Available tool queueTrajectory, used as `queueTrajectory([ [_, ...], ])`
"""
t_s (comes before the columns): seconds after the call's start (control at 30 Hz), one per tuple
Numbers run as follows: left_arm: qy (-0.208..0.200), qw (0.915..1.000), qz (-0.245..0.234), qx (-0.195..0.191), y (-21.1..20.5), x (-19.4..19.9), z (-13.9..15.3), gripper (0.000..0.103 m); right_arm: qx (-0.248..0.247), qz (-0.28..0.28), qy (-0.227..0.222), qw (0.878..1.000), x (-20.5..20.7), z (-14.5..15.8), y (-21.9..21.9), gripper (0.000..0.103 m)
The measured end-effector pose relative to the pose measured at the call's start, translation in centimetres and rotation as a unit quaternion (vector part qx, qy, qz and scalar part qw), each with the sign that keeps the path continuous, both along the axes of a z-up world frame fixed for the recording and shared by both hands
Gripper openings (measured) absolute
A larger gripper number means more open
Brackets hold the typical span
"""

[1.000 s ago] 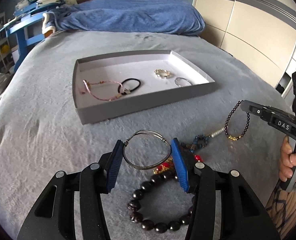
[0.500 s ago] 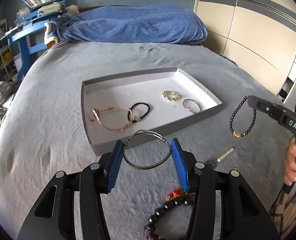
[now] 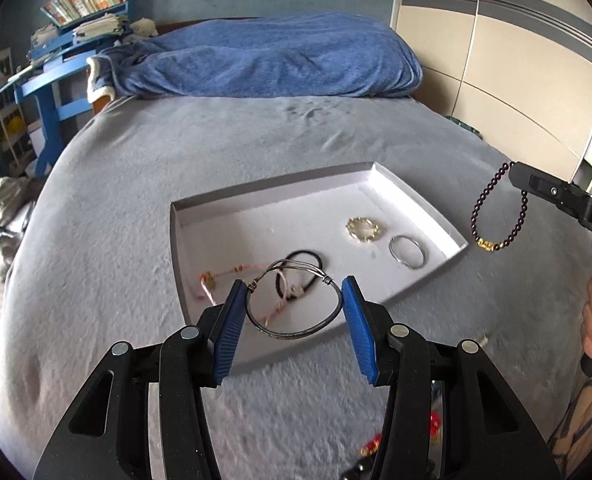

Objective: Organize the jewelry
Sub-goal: 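Carry both bracelets over the tray and open both tools to release them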

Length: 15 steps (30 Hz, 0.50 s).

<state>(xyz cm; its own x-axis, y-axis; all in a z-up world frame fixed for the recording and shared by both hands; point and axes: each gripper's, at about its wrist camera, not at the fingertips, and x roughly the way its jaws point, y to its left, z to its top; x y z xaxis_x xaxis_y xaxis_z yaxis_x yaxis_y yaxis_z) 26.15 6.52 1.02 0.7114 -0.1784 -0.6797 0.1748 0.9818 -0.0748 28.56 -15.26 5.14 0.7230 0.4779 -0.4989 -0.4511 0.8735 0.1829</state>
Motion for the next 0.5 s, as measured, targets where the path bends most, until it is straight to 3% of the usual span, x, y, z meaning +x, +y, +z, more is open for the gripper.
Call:
queueTrajectory([
  [0.5,0.017,0.9997,0.013,0.008,0.5,6.2,-1.2,0.050,0.002,0.030,0.027,0.999,5.0,-1.4,3.8,0.006],
])
